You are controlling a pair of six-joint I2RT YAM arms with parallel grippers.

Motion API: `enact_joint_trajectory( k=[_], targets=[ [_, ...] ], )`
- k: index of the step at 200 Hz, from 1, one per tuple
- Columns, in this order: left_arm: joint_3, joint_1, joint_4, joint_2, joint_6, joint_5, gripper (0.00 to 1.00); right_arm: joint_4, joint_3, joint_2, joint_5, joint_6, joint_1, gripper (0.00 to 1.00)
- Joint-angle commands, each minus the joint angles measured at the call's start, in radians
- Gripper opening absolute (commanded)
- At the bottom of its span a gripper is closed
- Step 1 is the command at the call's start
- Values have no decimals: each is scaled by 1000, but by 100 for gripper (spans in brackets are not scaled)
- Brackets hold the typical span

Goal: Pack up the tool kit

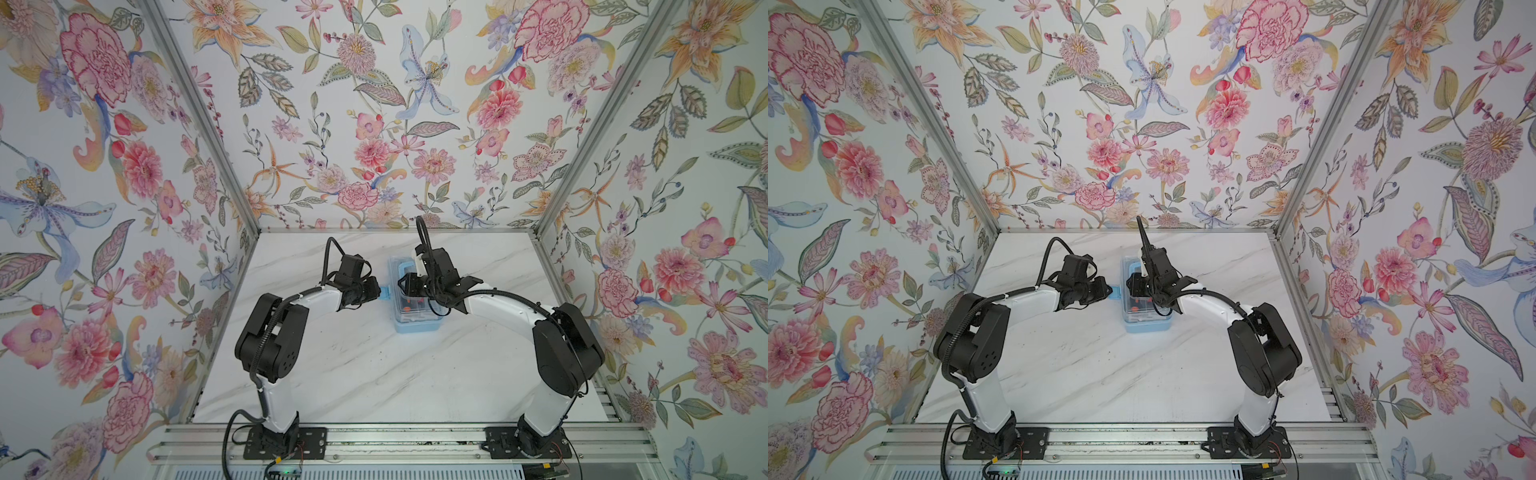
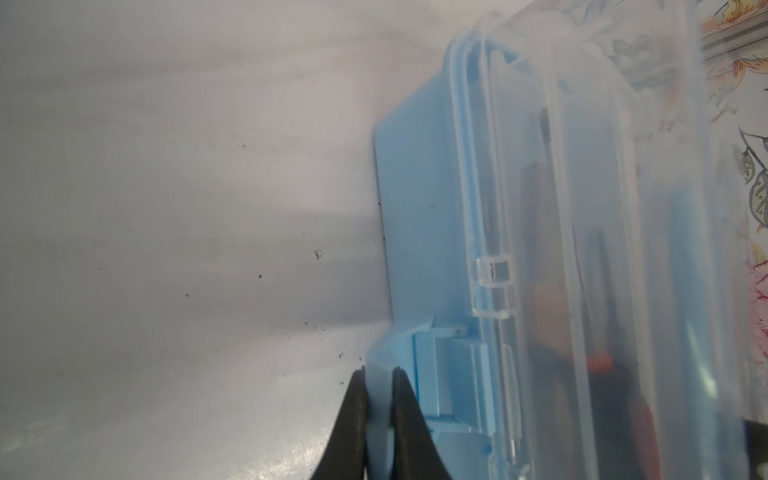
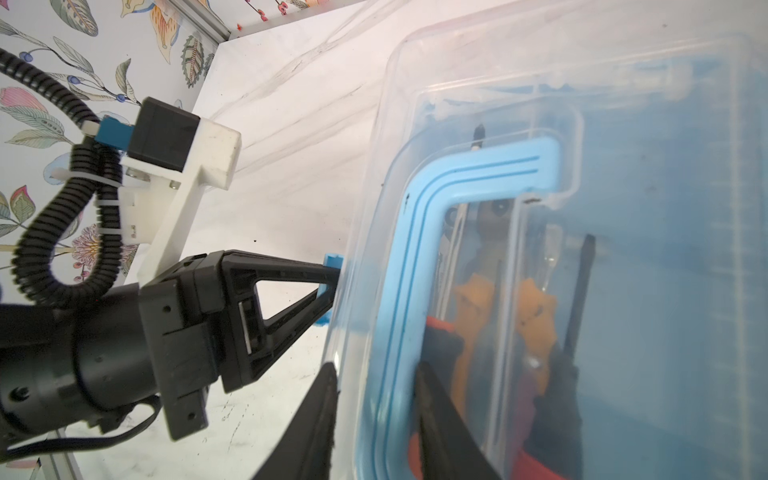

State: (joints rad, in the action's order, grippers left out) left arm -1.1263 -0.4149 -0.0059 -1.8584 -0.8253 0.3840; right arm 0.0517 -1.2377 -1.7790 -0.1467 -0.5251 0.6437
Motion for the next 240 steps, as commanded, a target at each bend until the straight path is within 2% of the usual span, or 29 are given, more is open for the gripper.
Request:
enact_joint_trajectory(
  k=[1, 54, 101, 195, 240],
  targets=[
    [-43, -8, 16, 73, 38, 66, 8, 57, 12, -51, -55, -9, 24, 33],
    [-42, -8, 15, 89, 28, 70, 9, 52, -1, -58, -62, -8, 24, 33],
    [-15, -13, 106, 85, -23, 121, 22, 51, -3, -62, -67, -9, 25, 33],
    [33, -35, 220, 84, -75, 170, 24, 51, -10, -76, -76, -12, 24, 33],
    [35, -36, 218, 85, -76, 181, 33, 54, -10, -73, -74, -11, 22, 34]
  ],
)
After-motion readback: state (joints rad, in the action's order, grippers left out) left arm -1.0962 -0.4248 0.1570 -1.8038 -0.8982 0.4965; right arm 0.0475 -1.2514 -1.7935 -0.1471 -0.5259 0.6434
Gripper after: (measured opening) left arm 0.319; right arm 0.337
